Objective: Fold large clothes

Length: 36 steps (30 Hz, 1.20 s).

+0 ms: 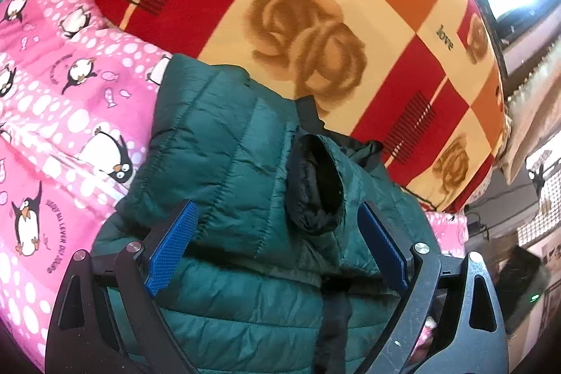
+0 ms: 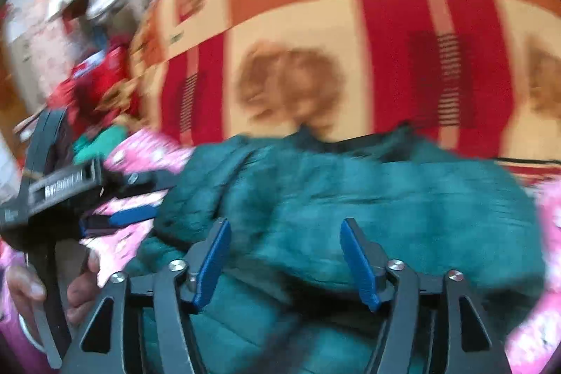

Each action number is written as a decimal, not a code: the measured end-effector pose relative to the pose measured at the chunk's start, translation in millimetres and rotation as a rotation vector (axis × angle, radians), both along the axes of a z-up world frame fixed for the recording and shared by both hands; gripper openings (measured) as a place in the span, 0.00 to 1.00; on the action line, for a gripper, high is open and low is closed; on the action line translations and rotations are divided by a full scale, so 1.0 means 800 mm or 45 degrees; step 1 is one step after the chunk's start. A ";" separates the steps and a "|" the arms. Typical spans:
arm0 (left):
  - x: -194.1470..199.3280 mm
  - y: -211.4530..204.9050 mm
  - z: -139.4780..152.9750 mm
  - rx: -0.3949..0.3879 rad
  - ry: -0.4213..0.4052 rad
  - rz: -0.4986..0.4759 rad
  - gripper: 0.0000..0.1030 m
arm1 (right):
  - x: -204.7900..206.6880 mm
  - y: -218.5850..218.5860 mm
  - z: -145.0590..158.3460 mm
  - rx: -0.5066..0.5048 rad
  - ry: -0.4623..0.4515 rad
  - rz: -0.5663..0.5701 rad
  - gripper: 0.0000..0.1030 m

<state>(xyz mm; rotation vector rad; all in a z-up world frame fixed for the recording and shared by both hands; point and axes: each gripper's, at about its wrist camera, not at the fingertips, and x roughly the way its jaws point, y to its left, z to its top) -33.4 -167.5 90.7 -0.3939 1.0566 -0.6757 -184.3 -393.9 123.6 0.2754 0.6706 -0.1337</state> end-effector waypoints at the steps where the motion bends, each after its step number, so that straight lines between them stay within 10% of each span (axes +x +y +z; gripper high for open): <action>1: -0.002 -0.003 -0.002 0.005 -0.006 -0.008 0.90 | -0.011 -0.011 0.005 -0.023 -0.011 -0.064 0.66; 18: -0.022 -0.096 -0.028 0.249 -0.070 -0.045 0.90 | -0.082 -0.158 0.008 0.025 -0.093 -0.441 0.70; 19: -0.024 -0.100 -0.027 0.255 -0.086 -0.046 0.86 | -0.085 -0.168 0.005 0.052 -0.091 -0.470 0.70; 21: -0.026 -0.108 -0.022 0.295 -0.116 -0.064 0.29 | -0.094 -0.188 -0.002 0.138 -0.095 -0.510 0.70; 30: -0.019 -0.096 0.040 0.441 -0.420 0.001 0.17 | -0.092 -0.200 -0.020 0.320 -0.088 -0.483 0.70; 36: -0.006 -0.051 0.021 0.538 -0.401 0.043 0.16 | -0.046 -0.172 -0.050 0.319 0.022 -0.356 0.70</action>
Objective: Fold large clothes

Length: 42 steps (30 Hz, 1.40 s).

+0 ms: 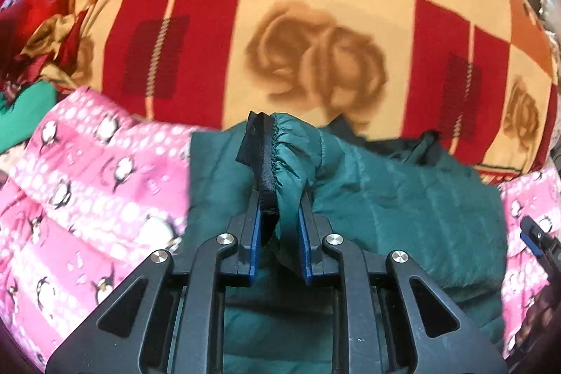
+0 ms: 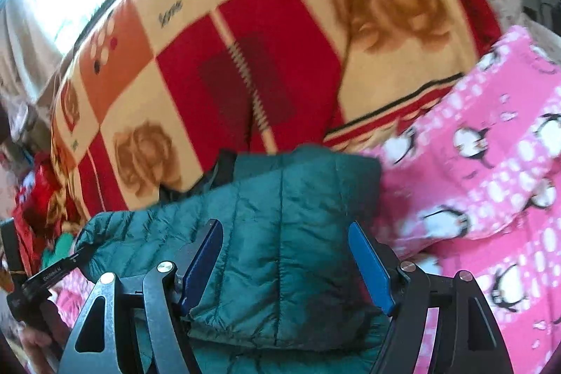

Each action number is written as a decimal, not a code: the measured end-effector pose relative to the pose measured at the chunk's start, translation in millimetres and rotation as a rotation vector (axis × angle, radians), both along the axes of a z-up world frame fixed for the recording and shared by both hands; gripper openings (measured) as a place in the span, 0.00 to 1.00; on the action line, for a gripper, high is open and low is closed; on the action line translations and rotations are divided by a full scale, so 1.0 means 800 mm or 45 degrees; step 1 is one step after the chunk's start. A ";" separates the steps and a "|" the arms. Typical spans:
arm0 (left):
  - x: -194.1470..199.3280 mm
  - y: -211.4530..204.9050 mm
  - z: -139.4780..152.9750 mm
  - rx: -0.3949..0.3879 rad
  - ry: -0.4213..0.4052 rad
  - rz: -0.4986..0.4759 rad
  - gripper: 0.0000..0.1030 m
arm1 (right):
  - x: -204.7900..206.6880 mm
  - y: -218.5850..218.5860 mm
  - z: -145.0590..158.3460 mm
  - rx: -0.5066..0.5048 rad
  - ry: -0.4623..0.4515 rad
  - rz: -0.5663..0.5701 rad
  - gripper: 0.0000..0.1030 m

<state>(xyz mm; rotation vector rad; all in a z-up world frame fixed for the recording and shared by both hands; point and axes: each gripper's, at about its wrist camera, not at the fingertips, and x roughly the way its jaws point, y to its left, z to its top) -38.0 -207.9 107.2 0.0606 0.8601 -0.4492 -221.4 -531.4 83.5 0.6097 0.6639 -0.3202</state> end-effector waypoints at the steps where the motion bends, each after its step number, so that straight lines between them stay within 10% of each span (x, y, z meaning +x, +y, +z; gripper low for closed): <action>1: -0.001 0.004 -0.007 0.006 0.003 0.005 0.16 | 0.008 0.005 -0.006 -0.008 0.021 0.025 0.70; 14: -0.005 0.024 -0.042 0.017 0.038 0.024 0.20 | 0.049 0.028 -0.043 -0.121 0.135 0.094 0.74; 23: -0.034 0.050 0.006 -0.067 -0.090 0.004 0.60 | 0.007 0.048 -0.002 -0.160 0.203 0.125 0.74; 32: -0.015 0.002 -0.047 0.130 0.012 0.017 0.61 | 0.030 0.053 -0.044 -0.194 0.337 0.138 0.74; 42: -0.001 -0.003 -0.068 0.088 0.080 0.054 0.63 | 0.033 0.041 -0.026 -0.148 0.244 0.074 0.74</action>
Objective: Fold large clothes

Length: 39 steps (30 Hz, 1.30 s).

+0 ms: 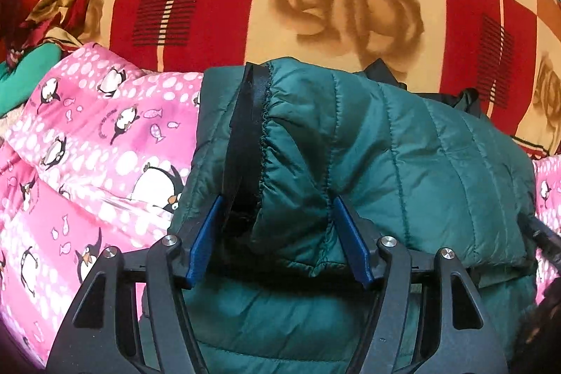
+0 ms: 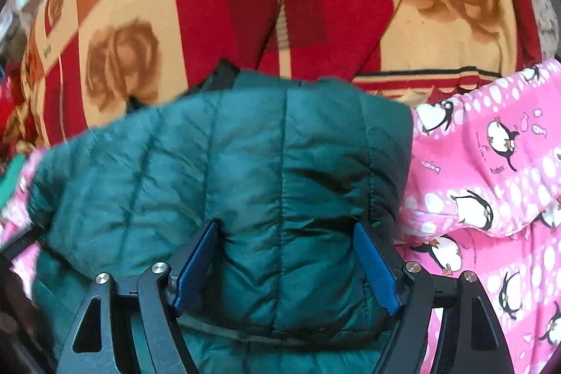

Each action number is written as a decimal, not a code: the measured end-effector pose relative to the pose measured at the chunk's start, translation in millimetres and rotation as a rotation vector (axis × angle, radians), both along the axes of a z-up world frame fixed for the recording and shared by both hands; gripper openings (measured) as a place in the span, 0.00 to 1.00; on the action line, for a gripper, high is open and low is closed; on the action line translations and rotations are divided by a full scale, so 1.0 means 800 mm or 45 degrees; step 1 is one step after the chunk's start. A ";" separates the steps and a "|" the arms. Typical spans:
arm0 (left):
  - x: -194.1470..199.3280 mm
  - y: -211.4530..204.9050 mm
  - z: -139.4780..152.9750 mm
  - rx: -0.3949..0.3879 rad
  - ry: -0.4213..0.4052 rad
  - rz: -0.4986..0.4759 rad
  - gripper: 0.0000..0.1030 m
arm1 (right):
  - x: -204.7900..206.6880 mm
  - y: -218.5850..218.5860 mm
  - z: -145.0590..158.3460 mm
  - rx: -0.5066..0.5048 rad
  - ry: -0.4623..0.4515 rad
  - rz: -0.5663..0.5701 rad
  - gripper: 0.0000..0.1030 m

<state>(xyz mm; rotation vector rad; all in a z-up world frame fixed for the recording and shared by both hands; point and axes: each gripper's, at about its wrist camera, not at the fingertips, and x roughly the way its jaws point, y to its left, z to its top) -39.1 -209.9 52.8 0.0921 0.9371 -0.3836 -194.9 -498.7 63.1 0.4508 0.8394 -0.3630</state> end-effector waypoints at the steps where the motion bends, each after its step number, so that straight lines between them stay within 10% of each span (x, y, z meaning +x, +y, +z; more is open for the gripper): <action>1: -0.001 0.000 -0.001 -0.001 -0.003 -0.001 0.64 | -0.004 -0.001 0.008 0.004 -0.049 -0.006 0.74; 13: 0.001 -0.005 -0.012 0.000 -0.016 -0.031 0.77 | 0.035 -0.001 -0.034 -0.010 0.009 0.022 0.75; 21: -0.001 -0.008 -0.015 0.018 -0.035 -0.053 0.79 | -0.002 0.005 0.003 0.045 -0.066 -0.009 0.74; 30: -0.006 -0.009 -0.016 0.029 -0.067 -0.051 0.80 | -0.004 0.010 -0.035 0.002 0.119 0.028 0.76; 39: -0.024 0.009 0.002 0.064 -0.084 -0.047 0.79 | -0.033 0.020 0.003 0.024 -0.023 -0.009 0.77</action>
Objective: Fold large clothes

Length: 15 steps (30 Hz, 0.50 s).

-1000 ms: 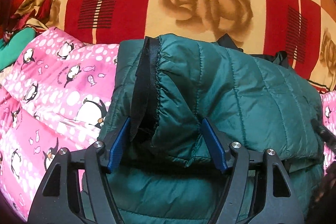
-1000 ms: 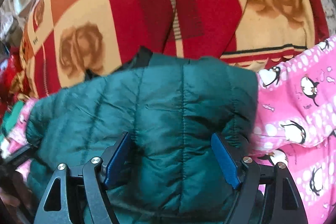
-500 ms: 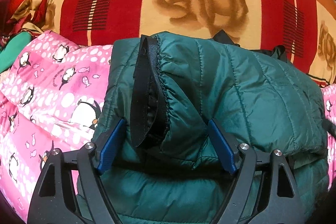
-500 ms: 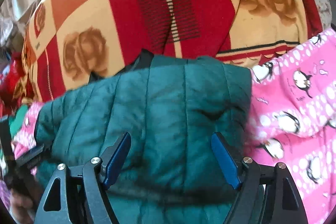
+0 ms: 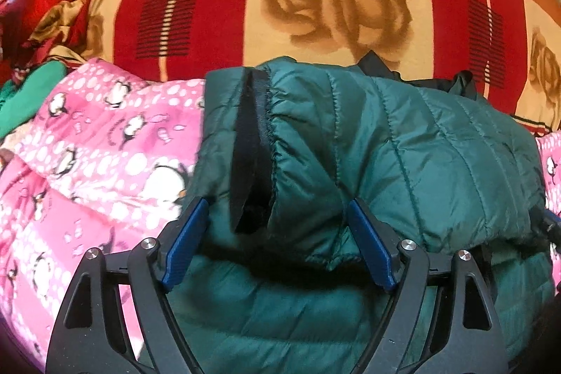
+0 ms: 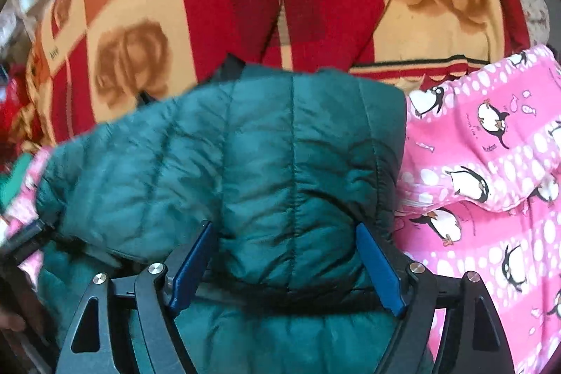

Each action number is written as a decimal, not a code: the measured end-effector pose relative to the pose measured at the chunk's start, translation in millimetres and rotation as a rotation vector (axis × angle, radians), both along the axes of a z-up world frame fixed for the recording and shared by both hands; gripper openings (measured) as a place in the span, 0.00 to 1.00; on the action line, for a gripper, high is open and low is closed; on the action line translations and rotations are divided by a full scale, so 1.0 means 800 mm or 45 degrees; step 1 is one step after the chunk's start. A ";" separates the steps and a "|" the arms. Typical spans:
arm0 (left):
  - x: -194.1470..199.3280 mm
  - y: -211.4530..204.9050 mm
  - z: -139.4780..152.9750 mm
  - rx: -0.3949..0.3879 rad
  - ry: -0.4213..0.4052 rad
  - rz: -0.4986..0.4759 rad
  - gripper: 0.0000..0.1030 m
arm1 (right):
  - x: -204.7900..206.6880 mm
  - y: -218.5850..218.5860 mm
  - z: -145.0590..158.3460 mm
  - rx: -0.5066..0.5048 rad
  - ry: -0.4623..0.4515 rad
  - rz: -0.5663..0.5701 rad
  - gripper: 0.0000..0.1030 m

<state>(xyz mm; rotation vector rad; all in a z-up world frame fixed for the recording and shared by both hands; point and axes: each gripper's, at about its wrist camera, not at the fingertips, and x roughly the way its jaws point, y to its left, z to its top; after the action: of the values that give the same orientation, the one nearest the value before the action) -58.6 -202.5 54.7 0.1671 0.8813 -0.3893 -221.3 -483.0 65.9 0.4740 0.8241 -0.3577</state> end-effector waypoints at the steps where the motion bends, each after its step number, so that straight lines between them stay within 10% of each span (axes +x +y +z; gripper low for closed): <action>1: -0.005 0.005 0.005 0.011 -0.003 0.009 0.79 | -0.003 0.001 0.005 0.002 -0.015 -0.002 0.77; 15: -0.085 0.083 0.049 0.103 -0.110 0.001 0.79 | -0.035 0.060 0.029 -0.024 -0.034 0.042 0.77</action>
<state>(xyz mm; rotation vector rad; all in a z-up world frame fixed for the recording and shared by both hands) -126.4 -136.1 94.0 0.2562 0.8121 -0.3437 -249.3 -435.1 89.3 0.4465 0.8014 -0.3277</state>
